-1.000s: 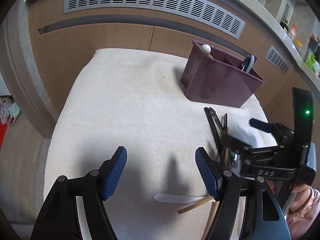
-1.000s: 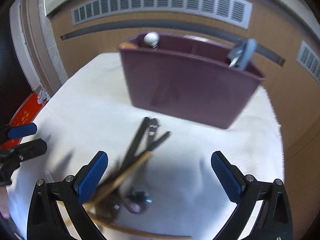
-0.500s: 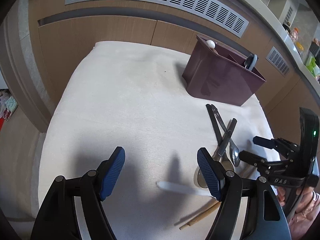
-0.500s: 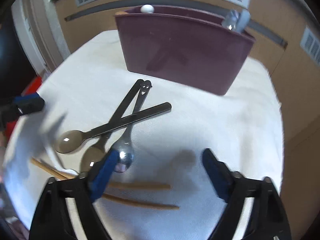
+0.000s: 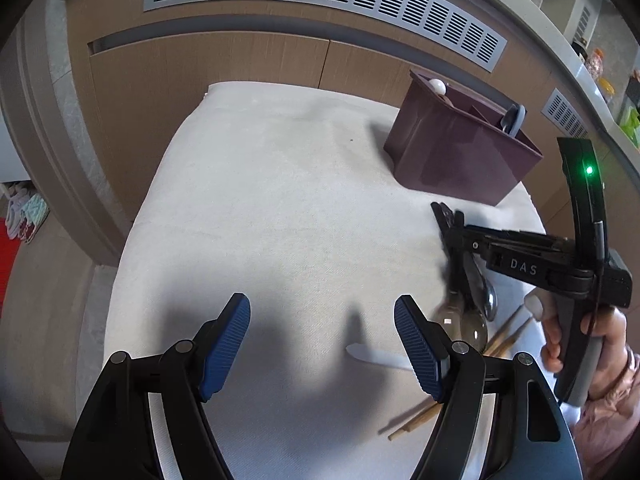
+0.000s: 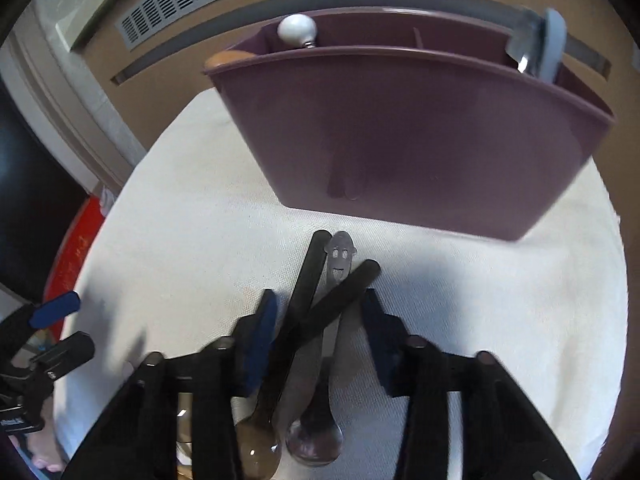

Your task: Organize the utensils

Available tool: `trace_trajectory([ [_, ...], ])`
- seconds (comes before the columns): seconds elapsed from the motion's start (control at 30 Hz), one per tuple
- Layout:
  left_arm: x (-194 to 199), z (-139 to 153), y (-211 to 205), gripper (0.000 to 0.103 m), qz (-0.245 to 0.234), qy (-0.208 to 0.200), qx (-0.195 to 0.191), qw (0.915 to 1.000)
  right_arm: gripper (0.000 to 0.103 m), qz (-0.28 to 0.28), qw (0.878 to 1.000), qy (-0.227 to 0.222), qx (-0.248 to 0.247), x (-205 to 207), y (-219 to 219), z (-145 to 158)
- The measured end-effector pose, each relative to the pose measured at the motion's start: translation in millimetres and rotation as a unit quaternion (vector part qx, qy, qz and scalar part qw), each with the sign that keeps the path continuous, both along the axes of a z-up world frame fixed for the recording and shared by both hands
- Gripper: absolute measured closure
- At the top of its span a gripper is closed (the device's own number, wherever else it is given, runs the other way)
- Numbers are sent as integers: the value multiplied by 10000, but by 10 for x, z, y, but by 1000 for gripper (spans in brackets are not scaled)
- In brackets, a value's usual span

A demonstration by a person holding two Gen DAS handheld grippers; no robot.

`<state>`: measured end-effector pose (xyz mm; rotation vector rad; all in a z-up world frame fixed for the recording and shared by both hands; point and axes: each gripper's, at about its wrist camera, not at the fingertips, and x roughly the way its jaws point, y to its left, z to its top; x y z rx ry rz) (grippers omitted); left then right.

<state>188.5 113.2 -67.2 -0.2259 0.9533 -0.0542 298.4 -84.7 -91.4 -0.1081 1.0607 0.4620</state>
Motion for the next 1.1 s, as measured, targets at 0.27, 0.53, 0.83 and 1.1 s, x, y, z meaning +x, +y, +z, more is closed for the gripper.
trace_trajectory([
  [0.27, -99, -7, -227, 28, -594, 423, -350, 9967, 98, 105, 9995, -270, -146, -101, -364, 126],
  [0.53, -66, 82, -964, 30, -1913, 357, 66, 9809, 98, -297, 9986, -311, -304, -198, -976, 135],
  [0.83, 57, -69, -1734, 60, -3321, 658, 1198, 9333, 93, -351, 9987, -359, -16, -451, -1310, 195],
  [1.1, 175, -100, -1580, 92, -2854, 734, 1231, 9476, 86, -418, 9984, -369, 87, -571, -1448, 177],
])
